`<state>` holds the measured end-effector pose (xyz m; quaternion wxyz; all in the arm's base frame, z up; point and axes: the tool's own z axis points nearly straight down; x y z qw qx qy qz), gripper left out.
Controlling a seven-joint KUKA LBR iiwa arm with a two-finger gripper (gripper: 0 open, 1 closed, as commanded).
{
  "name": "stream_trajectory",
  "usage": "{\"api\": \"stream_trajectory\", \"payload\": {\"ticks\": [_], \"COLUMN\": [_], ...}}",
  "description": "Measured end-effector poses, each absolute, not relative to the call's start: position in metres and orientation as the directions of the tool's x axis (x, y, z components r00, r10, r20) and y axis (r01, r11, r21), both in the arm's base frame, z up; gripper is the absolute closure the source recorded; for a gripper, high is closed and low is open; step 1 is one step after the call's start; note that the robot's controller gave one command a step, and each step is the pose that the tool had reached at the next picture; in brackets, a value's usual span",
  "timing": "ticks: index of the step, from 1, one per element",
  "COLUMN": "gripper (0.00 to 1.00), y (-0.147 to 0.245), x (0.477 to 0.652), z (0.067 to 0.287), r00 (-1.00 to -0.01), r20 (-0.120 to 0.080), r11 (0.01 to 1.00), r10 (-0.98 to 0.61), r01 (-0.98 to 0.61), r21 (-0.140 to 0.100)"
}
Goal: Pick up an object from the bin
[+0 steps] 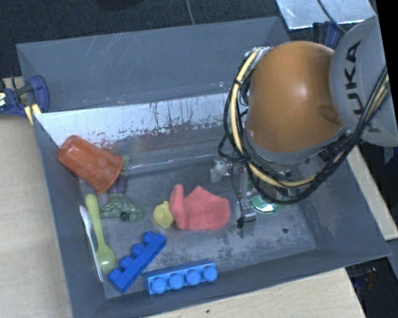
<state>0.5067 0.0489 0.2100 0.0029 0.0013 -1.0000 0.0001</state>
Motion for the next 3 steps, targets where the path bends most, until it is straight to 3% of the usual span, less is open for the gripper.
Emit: {"api": "stream_trajectory", "payload": {"ticks": [1,2,3], "gripper": [0.0,0.0,0.0], "y": [0.049,0.049,0.052], "x": [0.508,0.538,0.545], "z": [0.215,0.138,0.113], "r00": [-1.0,-1.0,-0.985], "r20": [-0.003,-0.008,-0.004], "r11": [1.0,1.0,0.985], "r10": [0.0,-0.001,0.173], "r01": [0.0,-0.001,0.172], "r21": [0.001,0.001,0.002]}}
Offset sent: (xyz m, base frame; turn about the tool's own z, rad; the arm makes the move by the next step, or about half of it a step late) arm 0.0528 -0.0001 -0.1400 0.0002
